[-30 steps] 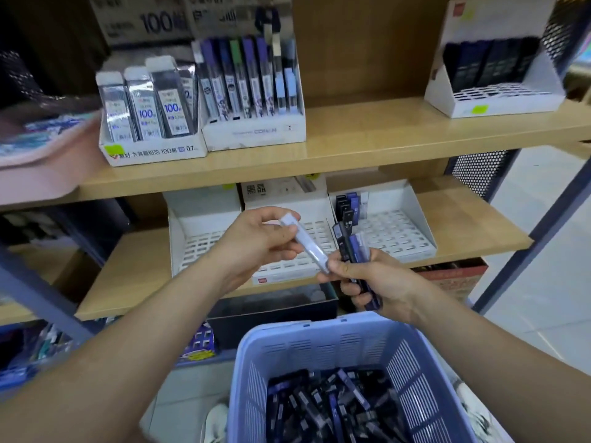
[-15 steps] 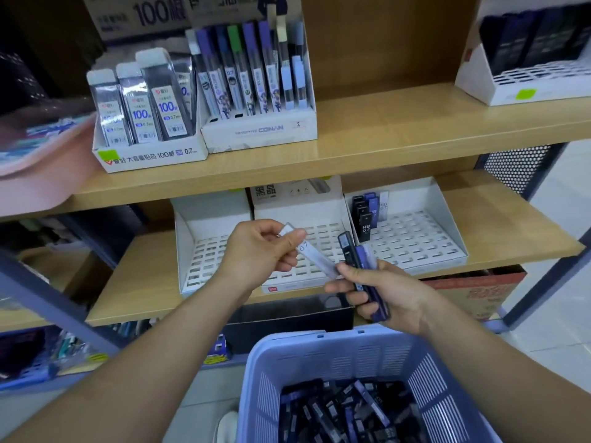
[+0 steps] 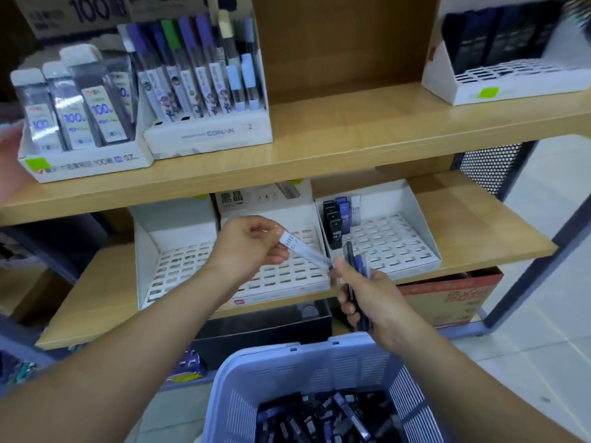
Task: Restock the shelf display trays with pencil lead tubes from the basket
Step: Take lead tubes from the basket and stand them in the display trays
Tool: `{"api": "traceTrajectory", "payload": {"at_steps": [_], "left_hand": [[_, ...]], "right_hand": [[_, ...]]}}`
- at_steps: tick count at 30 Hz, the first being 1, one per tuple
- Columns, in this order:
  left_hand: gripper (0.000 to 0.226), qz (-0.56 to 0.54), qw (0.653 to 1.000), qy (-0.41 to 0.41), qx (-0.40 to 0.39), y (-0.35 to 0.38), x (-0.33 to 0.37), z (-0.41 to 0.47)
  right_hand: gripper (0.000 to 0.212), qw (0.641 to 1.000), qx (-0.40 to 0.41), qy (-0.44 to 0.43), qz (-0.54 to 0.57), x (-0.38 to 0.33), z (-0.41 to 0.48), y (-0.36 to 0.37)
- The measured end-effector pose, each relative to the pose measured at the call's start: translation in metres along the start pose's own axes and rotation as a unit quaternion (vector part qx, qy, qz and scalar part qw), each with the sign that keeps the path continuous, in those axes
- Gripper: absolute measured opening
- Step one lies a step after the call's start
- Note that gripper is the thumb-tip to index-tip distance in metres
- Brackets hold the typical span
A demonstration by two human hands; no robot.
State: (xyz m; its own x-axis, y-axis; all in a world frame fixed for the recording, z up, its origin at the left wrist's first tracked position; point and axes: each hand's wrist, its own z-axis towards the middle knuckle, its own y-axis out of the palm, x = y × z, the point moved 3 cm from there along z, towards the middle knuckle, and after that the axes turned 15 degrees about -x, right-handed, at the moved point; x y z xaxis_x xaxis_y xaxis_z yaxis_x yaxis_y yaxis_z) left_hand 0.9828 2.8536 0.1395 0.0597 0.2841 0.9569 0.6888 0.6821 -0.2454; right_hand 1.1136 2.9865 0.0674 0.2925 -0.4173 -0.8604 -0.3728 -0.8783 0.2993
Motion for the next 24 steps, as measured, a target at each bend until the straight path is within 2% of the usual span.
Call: {"api": "traceTrajectory", "payload": {"at_steps": [5,9,16,24], "left_hand": [[0.015,0.122,0.989,0.080,-0.015,0.033,0.032,0.034],[0.018,0.252,0.959,0.131,0.005,0.062,0.038,0.066],[0.022,0.390,0.912,0.125,0.017,0.084,0.035,0.102],[0.022,0.461,0.879,0.124,-0.012,0.092,0.030,0.120]], "right_hand": [[0.007,0.992,0.100,-0.044,0.067,-0.024,0.008,-0.022],[0.010,0.984,0.133,-0.093,0.069,-0.038,0.012,-0.052],[0.015,0.983,0.145,-0.112,-0.021,-0.024,0.013,-0.077],[0.013,0.983,0.126,-0.134,0.002,-0.035,0.013,-0.079]]}}
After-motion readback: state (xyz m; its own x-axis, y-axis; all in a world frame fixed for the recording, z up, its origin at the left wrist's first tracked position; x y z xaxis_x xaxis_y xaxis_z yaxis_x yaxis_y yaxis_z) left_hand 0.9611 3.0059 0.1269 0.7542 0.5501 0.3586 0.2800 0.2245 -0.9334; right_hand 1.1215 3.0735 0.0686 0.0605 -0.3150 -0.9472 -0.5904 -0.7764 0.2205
